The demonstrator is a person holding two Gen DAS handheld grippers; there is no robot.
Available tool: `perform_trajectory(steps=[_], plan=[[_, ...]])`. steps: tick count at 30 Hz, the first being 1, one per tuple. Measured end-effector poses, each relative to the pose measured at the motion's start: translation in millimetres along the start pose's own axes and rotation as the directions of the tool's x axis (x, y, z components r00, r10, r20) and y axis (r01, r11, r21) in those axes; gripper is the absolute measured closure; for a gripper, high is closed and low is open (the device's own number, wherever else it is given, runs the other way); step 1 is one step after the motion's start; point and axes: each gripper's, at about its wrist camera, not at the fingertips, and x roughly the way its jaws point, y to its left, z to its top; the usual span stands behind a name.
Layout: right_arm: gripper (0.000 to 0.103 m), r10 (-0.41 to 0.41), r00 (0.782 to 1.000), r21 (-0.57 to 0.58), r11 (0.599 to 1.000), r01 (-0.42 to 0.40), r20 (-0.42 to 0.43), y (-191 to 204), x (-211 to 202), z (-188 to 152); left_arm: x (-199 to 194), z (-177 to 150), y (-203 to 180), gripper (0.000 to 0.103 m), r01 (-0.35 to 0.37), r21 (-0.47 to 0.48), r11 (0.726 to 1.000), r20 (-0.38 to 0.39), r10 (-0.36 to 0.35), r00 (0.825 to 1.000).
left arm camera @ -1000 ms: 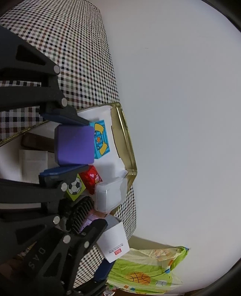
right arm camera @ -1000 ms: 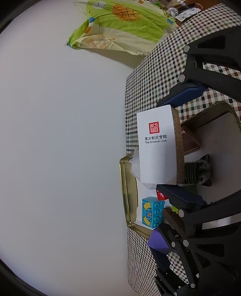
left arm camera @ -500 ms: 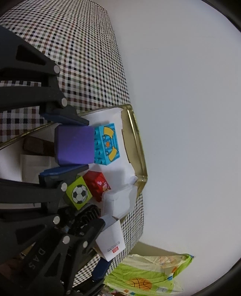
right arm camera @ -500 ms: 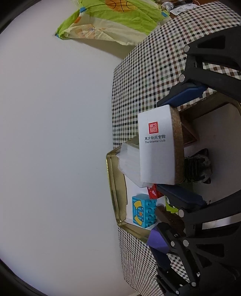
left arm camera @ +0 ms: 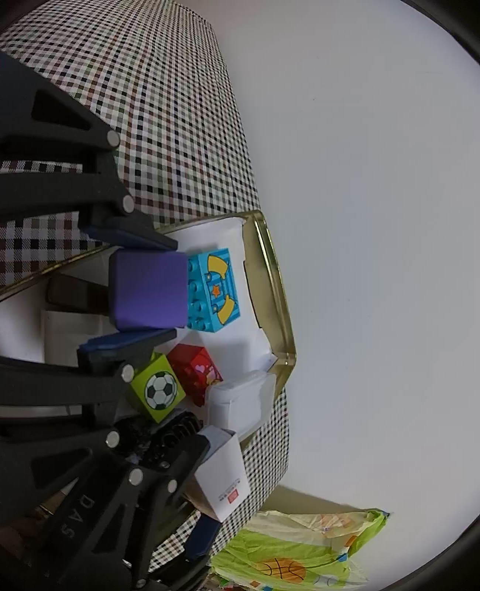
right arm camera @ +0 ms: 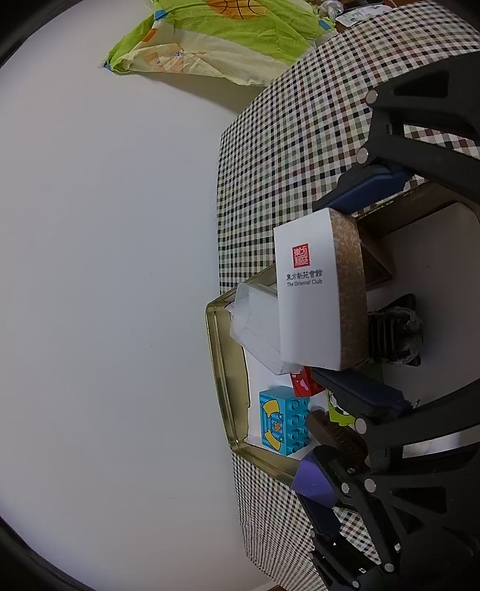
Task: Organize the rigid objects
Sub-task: 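Open both tools to drop the purple cube and white card box into the tray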
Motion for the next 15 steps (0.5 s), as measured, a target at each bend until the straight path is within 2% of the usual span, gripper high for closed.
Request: perform_trajectory(steps=[6, 9, 10, 11, 12, 13, 15], plan=[[0.021, 0.019, 1.000, 0.010, 1.000, -0.019, -0.001, -1.9, 0.2, 0.0, 0.5, -0.2, 2.7, 0.064, 0.005, -0.002, 1.000, 0.004, -0.005, 1.000], [0.021, 0.034, 0.999, 0.027, 0.999, -0.035, 0.024, -6.0, -3.9, -0.3, -6.0, -1.5, 3.9, 0.056, 0.015, -0.015, 1.000, 0.025, -0.015, 1.000], [0.020, 0.036, 0.998, 0.038, 0.999, -0.038, 0.061, -10.1, -10.3, -0.7, -8.7, -1.8, 4.3, 0.035, 0.022, -0.021, 1.000, 0.037, -0.021, 0.999], [0.017, 0.033, 0.995, 0.044, 0.998, -0.037, 0.090, -13.3, -16.8, -1.2, -11.3, -2.2, 5.1, 0.001, 0.020, -0.030, 0.999, 0.048, -0.018, 0.999], [0.007, 0.025, 0.992, 0.050, 0.998, -0.032, 0.121, -16.4, -22.6, -1.0, -14.9, -2.9, 5.4, 0.002, 0.005, -0.041, 0.999, 0.067, -0.003, 0.998], [0.003, 0.012, 0.987, 0.061, 0.998, -0.022, 0.160, -19.7, -29.7, -1.3, -21.0, -3.7, 5.1, 0.001, -0.015, -0.049, 0.999, 0.095, 0.020, 0.995], [0.003, 0.005, 0.978, 0.073, 0.997, -0.021, 0.206, -24.6, -38.7, -1.7, -34.3, -6.0, 1.9, 0.001, -0.027, -0.036, 0.999, 0.170, 0.033, 0.985]])
